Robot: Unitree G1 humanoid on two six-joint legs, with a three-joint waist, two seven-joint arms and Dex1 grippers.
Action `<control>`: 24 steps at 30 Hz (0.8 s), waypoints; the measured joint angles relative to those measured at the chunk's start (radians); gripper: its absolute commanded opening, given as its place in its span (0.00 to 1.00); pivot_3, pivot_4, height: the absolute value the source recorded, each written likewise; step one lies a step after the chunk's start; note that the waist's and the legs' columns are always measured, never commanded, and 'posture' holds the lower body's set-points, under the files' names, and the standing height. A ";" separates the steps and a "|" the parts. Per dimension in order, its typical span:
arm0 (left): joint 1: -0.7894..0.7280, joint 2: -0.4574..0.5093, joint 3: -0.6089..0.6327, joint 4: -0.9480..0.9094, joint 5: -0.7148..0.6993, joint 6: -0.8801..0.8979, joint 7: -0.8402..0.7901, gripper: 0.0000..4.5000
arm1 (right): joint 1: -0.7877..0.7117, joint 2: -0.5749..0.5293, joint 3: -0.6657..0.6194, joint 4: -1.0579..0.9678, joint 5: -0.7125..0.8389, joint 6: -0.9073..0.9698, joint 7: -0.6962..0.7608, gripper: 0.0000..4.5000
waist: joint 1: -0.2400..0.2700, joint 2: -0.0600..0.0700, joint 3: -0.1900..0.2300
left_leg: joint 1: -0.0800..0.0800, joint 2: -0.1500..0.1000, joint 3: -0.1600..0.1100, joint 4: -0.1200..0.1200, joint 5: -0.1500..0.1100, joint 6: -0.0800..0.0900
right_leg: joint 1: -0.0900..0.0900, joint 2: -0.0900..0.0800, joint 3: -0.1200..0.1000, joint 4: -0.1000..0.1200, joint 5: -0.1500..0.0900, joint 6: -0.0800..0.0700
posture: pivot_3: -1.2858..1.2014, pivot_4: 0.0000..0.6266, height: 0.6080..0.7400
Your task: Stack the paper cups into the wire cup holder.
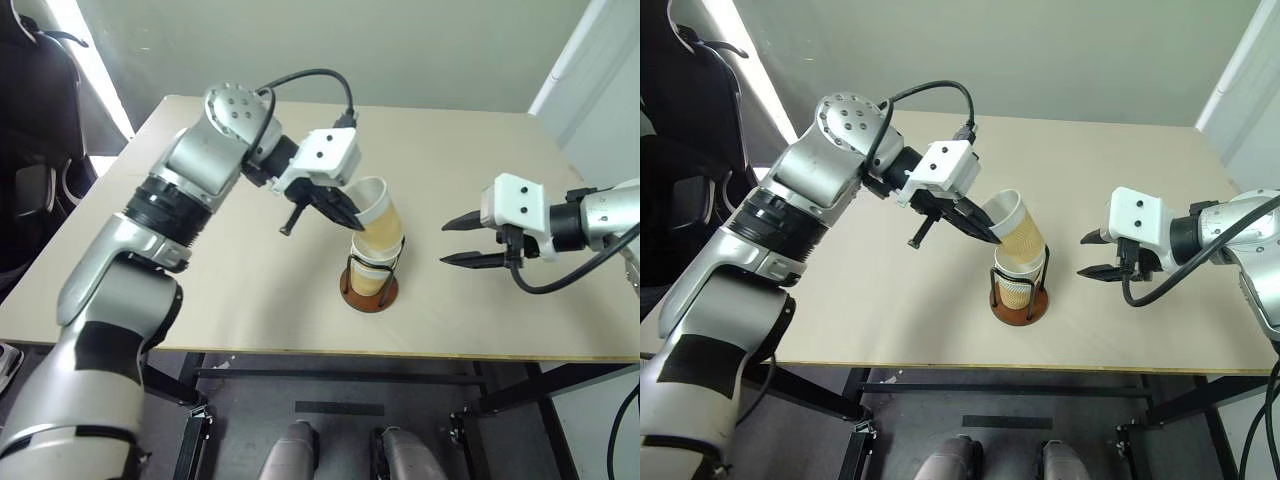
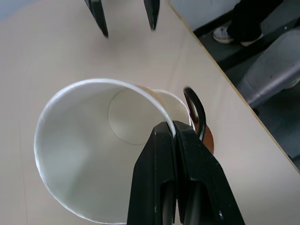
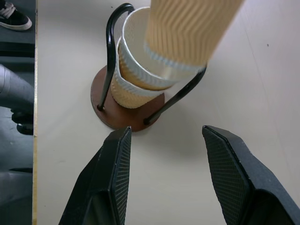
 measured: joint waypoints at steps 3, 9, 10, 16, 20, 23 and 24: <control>0.005 0.005 -0.012 -0.001 -0.002 -0.003 0.000 0.01 | 0.008 0.000 -0.003 0.000 0.001 0.004 -0.003 0.53 | -0.001 0.000 0.000 | 0.000 0.000 0.000 0.000 0.000 0.000 | 0.000 0.000 0.000 0.000 0.000 0.000 | 0.52 0.24 1.00; 0.004 0.032 -0.075 0.000 -0.011 -0.022 0.000 0.01 | 0.016 0.000 -0.006 -0.006 0.010 0.015 -0.005 0.53 | 0.002 0.000 0.000 | 0.000 0.000 0.000 0.000 0.000 0.000 | 0.000 0.000 0.000 0.000 0.000 0.000 | 0.52 0.24 1.00; 0.003 0.037 -0.088 0.000 -0.015 -0.028 0.000 0.01 | 0.016 0.000 -0.007 -0.007 0.011 0.016 -0.005 0.53 | 0.002 0.000 0.000 | 0.000 0.000 0.000 0.000 0.000 0.000 | 0.000 0.000 0.000 0.000 0.000 0.000 | 0.52 0.24 1.00; -0.018 0.033 -0.109 0.033 -0.007 -0.073 0.000 0.14 | 0.016 0.000 -0.007 -0.006 0.011 0.018 -0.005 0.53 | 0.002 0.000 0.000 | 0.000 0.000 0.000 0.000 0.000 0.000 | 0.000 0.000 0.000 -0.001 0.000 0.000 | 0.52 0.24 1.00; -0.018 -0.026 -0.072 0.089 0.041 -0.108 0.000 0.45 | 0.018 0.000 -0.007 -0.005 0.011 0.017 -0.005 0.53 | 0.004 0.000 0.000 | 0.000 0.000 0.000 0.000 0.000 0.000 | 0.001 0.000 0.000 -0.001 0.000 0.000 | 0.52 0.24 1.00; -0.018 -0.069 -0.030 0.136 0.083 -0.130 0.000 0.67 | 0.020 0.000 -0.007 0.000 0.011 0.014 -0.004 0.53 | 0.003 0.000 0.000 | 0.000 0.000 0.000 0.000 -0.001 0.000 | 0.000 0.000 0.000 -0.001 0.000 0.001 | 0.52 0.24 1.00; -0.017 -0.081 -0.011 0.153 0.093 -0.134 0.000 0.75 | 0.021 0.000 -0.007 0.003 0.010 0.013 -0.003 0.53 | 0.002 0.000 0.000 | 0.000 0.000 0.000 0.000 -0.001 0.000 | 0.000 0.000 0.000 -0.001 0.000 0.001 | 0.52 0.24 1.00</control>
